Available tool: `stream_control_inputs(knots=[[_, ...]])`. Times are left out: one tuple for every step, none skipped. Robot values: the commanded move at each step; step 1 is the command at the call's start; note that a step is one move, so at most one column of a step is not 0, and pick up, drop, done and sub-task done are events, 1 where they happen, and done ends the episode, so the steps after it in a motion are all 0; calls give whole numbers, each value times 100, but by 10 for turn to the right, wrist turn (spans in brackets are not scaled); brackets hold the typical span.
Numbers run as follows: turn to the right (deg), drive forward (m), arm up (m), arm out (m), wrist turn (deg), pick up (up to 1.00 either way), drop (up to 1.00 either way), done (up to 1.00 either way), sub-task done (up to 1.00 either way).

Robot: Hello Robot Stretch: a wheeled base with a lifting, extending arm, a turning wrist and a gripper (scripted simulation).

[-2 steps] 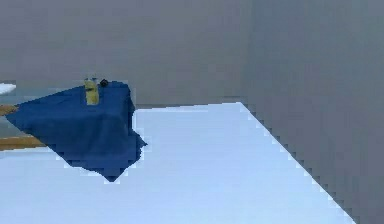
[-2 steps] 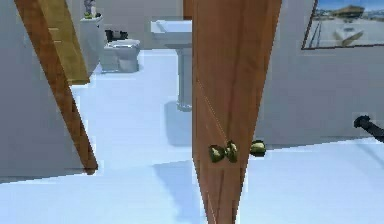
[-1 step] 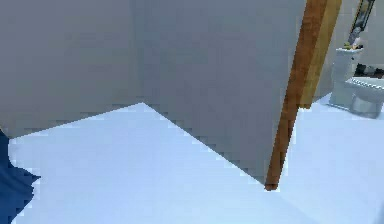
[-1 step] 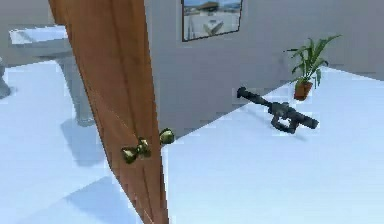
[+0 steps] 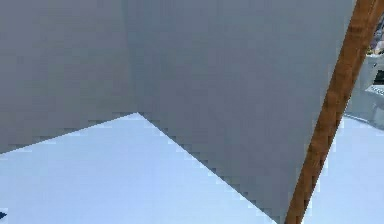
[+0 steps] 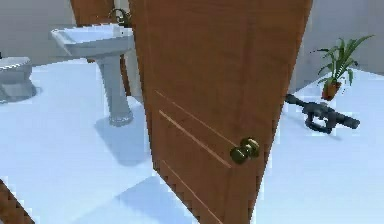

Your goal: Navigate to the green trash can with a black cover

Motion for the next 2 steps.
stream_control_inputs(knots=[[450, 0, 0, 0, 0, 0, 0, 0, 0], [60, 0, 0, 0, 0, 0, 0, 0, 0]])
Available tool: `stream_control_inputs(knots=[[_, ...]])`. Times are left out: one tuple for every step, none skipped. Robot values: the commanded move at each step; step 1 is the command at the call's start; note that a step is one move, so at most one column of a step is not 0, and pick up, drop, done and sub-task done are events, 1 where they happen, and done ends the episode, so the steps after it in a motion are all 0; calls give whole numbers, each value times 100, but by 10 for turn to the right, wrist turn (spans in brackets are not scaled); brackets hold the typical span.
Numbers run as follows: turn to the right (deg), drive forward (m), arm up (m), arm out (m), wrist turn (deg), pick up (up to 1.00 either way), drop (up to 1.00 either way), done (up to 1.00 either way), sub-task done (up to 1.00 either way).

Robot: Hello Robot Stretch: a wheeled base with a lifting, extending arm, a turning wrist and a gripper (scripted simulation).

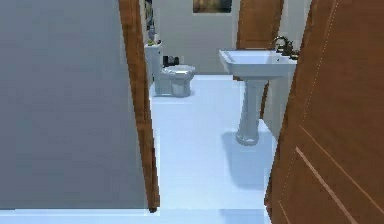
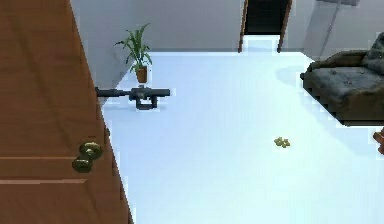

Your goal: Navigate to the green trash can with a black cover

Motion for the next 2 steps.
stream_control_inputs(knots=[[0, 55, 0, 0, 0, 0, 0, 0, 0], [180, 0, 0, 0, 0, 0, 0, 0, 0]])
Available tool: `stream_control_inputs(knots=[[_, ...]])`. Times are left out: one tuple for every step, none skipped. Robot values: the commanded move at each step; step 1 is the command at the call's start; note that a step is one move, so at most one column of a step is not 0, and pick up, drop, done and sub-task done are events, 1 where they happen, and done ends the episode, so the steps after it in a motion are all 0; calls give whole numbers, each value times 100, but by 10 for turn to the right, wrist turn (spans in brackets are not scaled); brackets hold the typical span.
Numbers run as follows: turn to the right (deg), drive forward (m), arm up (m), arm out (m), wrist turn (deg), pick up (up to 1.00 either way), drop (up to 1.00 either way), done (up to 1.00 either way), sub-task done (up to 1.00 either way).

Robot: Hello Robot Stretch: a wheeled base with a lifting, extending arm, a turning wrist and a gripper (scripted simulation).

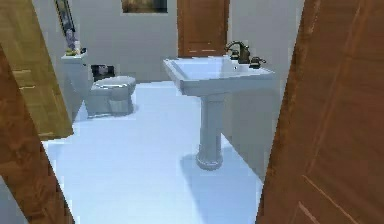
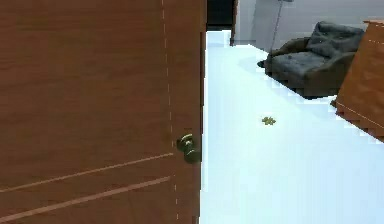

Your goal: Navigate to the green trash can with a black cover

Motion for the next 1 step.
stream_control_inputs(knots=[[0, 40, 0, 0, 0, 0, 0, 0, 0]])
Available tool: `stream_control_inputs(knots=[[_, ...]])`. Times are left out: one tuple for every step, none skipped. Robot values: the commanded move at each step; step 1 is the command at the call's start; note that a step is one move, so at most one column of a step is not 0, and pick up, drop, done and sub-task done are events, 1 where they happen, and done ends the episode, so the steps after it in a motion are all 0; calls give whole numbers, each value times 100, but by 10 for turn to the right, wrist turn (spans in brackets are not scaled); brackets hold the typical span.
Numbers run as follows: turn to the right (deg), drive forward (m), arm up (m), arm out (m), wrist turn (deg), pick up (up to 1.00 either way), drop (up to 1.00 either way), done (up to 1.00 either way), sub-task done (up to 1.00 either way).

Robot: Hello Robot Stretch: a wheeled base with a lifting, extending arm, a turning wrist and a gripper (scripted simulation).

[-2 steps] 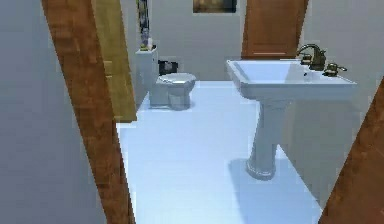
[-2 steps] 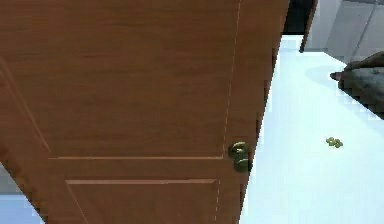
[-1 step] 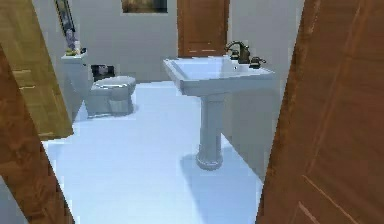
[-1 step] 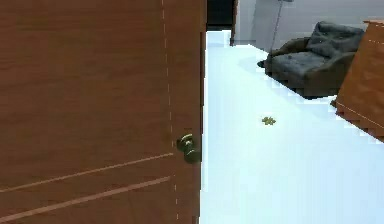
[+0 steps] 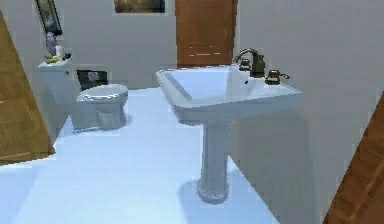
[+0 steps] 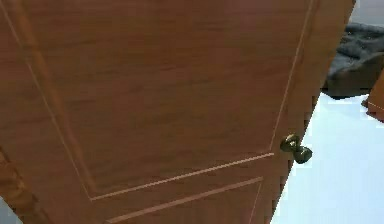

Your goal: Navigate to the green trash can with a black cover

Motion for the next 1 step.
stream_control_inputs(knots=[[-210, 0, 0, 0, 0, 0, 0, 0, 0]])
